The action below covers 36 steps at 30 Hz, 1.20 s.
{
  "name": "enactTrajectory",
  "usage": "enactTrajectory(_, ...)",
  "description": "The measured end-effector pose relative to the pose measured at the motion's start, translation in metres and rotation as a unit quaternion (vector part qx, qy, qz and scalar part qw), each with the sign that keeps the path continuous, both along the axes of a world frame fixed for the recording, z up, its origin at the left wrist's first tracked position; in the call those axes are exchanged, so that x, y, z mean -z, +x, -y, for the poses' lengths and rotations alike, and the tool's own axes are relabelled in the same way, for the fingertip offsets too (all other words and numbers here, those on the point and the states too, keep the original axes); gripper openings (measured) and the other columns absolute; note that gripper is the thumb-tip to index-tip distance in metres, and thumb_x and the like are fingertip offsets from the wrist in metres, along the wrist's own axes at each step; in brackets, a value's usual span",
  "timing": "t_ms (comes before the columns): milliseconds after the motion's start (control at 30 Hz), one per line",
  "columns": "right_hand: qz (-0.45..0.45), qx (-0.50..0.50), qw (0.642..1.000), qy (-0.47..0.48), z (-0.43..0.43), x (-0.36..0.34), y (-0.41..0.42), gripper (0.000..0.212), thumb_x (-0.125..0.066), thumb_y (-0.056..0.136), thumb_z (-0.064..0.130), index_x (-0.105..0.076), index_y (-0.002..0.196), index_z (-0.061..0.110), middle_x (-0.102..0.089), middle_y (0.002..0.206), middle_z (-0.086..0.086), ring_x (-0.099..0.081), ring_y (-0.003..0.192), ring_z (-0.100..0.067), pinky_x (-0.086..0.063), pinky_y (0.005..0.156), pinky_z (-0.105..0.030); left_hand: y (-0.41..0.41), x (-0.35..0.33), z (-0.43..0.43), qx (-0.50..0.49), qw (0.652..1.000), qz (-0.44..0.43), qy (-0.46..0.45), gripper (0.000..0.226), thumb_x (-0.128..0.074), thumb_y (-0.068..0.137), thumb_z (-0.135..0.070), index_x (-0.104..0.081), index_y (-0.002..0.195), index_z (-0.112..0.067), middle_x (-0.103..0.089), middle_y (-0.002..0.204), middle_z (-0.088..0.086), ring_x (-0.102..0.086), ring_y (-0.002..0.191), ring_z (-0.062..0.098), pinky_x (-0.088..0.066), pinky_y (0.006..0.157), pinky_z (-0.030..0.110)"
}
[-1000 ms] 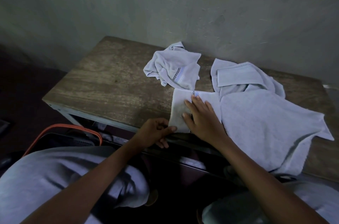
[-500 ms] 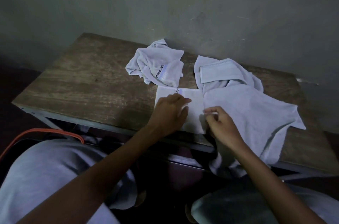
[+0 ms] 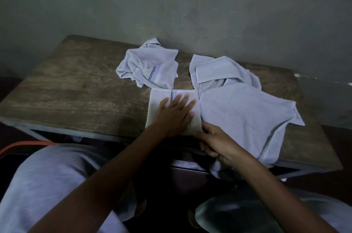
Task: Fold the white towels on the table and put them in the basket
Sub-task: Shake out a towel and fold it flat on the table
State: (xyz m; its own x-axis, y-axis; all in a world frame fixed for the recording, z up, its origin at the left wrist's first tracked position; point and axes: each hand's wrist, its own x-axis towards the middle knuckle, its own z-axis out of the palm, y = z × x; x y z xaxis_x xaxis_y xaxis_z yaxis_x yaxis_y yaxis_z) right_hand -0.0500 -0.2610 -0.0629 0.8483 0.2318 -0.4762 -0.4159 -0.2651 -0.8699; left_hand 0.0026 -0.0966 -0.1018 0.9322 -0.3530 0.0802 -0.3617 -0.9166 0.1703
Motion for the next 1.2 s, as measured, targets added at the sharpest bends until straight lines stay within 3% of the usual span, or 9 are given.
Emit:
enactTrajectory(67,-0.010,0.010,1.000,0.007,0.000,0.001,-0.002,0.017,-0.053,0.094,0.012,-0.058,0.107,0.003,-0.048,0.046,-0.005,-0.030,0.029,-0.011,-0.017,0.032,-0.013,0.003,-0.001,-0.002,-0.004,1.000,0.001,-0.002,0.074,0.005,0.080,-0.055,-0.019,0.147,-0.037,-0.019,0.156,-0.009,-0.014,0.144,0.012,-0.013,0.111,0.045)
enactTrajectory(167,-0.026,0.041,0.999,0.000,0.002,-0.001,-0.002,0.011,-0.052,0.093,0.010,-0.055,0.088,0.002,-0.047,0.045,-0.004,-0.030,0.028,-0.009,-0.016,0.032,-0.013,0.003,0.001,-0.002,-0.006,1.000,0.013,-0.002,0.071,0.002,0.082,-0.054,-0.021,0.147,-0.037,-0.021,0.156,-0.007,-0.016,0.144,0.013,-0.013,0.111,0.046)
enactTrajectory(267,-0.027,0.054,0.998,0.009,0.004,-0.003,-0.003,0.023,-0.052,0.094,0.011,-0.050,0.072,0.006,-0.048,0.048,-0.008,-0.030,0.027,-0.009,-0.016,0.033,-0.012,0.001,0.003,0.000,-0.006,1.000,0.026,-0.005,0.069,-0.002,0.084,-0.053,-0.025,0.146,-0.034,-0.024,0.155,-0.004,-0.019,0.143,0.016,-0.013,0.111,0.049)
enactTrajectory(500,-0.027,0.035,0.998,0.050,0.003,0.000,-0.003,0.014,-0.051,0.093,0.007,-0.059,0.102,0.000,-0.048,0.050,-0.007,-0.028,0.028,-0.010,-0.013,0.033,-0.012,0.001,0.004,0.000,-0.012,0.999,0.037,-0.002,0.065,-0.006,0.087,-0.052,-0.030,0.144,-0.034,-0.029,0.153,-0.004,-0.023,0.142,0.017,-0.015,0.110,0.053)
enactTrajectory(733,-0.035,0.037,0.998,0.026,0.008,0.001,-0.002,0.001,-0.051,0.092,0.003,-0.052,0.092,0.003,-0.049,0.048,-0.008,-0.028,0.027,-0.009,-0.016,0.031,-0.011,0.006,0.009,-0.001,-0.022,0.999,0.035,0.028,0.060,-0.010,0.089,-0.053,-0.031,0.143,-0.037,-0.028,0.154,-0.003,-0.025,0.142,0.023,-0.015,0.108,0.060)
enactTrajectory(900,-0.018,-0.014,0.999,0.027,0.005,0.001,-0.004,0.023,-0.051,0.095,0.012,-0.054,0.109,-0.007,-0.050,0.051,-0.009,-0.028,0.029,-0.011,-0.015,0.032,-0.013,0.004,0.009,-0.002,-0.014,0.998,0.051,0.034,0.052,-0.025,0.091,-0.048,-0.048,0.135,-0.033,-0.048,0.142,0.002,-0.046,0.129,0.027,-0.033,0.098,0.062)
enactTrajectory(1033,0.005,-0.027,0.999,-0.028,0.004,-0.001,-0.003,0.029,-0.050,0.097,0.018,-0.050,0.099,-0.011,-0.045,0.045,-0.002,-0.028,0.029,-0.011,-0.018,0.033,-0.017,0.004,0.005,-0.001,-0.029,0.998,0.035,0.034,0.049,-0.027,0.091,-0.047,-0.050,0.132,-0.035,-0.049,0.140,0.002,-0.047,0.128,0.028,-0.033,0.098,0.063)
enactTrajectory(1200,0.055,-0.065,0.985,-0.151,-0.003,-0.007,0.002,0.023,-0.054,0.093,0.024,-0.051,0.077,0.007,-0.055,0.049,-0.006,-0.039,0.030,-0.014,-0.031,0.038,-0.022,0.004,0.004,-0.002,-0.026,0.999,0.005,0.028,0.051,-0.025,0.090,-0.048,-0.048,0.134,-0.035,-0.047,0.142,0.003,-0.045,0.129,0.028,-0.033,0.098,0.064)
